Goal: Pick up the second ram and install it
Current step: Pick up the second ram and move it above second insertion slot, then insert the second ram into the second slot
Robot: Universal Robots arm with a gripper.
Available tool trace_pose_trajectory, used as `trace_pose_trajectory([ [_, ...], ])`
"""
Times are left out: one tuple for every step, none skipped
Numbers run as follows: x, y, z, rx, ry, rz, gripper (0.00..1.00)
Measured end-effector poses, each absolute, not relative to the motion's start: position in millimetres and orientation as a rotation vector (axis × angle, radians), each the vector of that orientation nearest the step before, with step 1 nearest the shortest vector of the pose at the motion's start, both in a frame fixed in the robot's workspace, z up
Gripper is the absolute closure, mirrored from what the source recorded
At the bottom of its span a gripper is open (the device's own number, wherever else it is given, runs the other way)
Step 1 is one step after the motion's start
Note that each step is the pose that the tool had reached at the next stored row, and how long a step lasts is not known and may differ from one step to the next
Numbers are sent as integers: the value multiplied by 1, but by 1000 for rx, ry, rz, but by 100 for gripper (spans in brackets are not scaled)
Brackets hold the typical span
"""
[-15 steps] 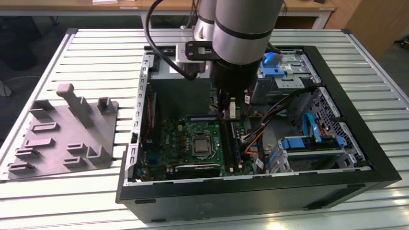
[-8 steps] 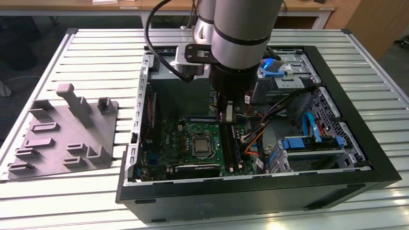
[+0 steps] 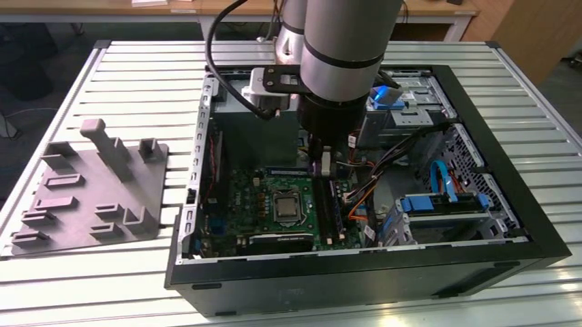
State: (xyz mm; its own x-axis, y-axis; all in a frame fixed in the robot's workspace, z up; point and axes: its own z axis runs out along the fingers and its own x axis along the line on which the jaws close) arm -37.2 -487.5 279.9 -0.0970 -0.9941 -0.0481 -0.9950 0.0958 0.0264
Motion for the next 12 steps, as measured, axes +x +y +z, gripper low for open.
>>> trace_pose_trajectory([
  [-37,-487,280,-2099,2312,81,86],
  [-37,-487,280,-2099,2312,81,86],
  [-37,-487,280,-2099,2312,81,86],
  [-37,-487,280,-2099,2312,81,86],
  [-37,-487,280,-2099,2312,81,86],
  [-37,-487,280,-2099,2312,81,86],
  [-37,-487,280,-2099,2312,81,86],
  [-37,-487,280,-2099,2312,81,86],
  [-37,-487,280,-2099,2312,81,86],
  [-37,-487,280,-2097,2314,81,86],
  [-37,-487,280,-2094,2317,81,86],
  [-37,-487,280,-2089,2321,81,86],
])
